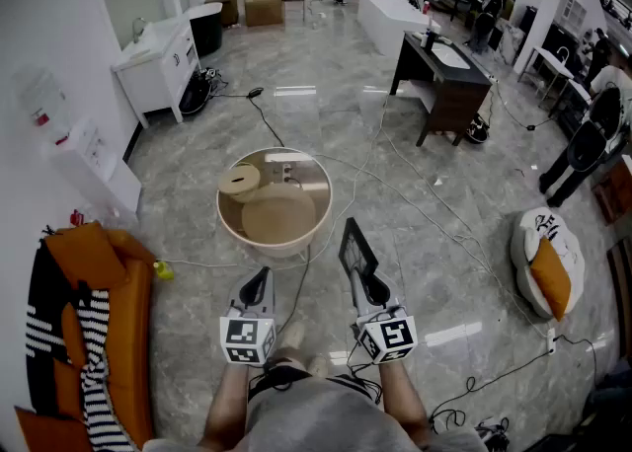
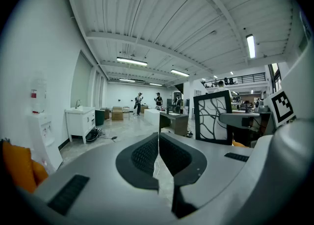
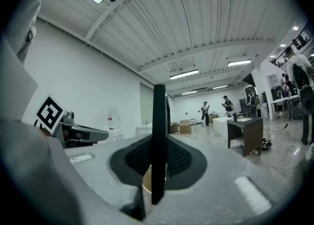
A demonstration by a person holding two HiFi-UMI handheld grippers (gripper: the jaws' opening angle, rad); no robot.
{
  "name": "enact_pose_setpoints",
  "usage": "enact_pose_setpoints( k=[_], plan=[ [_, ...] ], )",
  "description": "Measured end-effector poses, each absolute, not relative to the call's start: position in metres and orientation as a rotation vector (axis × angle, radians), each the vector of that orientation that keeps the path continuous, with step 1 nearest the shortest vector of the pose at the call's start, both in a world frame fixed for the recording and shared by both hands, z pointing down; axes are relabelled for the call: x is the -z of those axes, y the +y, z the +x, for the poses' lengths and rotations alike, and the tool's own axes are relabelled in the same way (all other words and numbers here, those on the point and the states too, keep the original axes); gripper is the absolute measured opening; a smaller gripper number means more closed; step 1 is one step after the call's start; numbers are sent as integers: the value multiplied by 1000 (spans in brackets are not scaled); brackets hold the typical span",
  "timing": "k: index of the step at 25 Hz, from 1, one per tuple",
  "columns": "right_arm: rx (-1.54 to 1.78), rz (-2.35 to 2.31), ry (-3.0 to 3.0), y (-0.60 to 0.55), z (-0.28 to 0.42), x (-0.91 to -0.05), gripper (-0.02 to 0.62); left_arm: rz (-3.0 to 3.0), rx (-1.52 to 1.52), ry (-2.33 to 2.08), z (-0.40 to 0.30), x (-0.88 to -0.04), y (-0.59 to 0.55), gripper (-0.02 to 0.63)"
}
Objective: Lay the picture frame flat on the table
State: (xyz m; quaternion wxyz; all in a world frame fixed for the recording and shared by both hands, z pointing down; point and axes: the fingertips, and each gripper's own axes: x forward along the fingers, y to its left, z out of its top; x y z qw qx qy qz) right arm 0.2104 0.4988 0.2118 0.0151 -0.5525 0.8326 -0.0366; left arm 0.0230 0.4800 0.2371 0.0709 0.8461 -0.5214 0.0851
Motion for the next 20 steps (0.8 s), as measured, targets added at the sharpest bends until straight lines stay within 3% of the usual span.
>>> enact_pose_setpoints(
  k=[20],
  plan=[
    [156, -1734, 2553, 467, 259, -219, 44, 2579, -258, -1504, 82, -244, 438, 22]
  ],
)
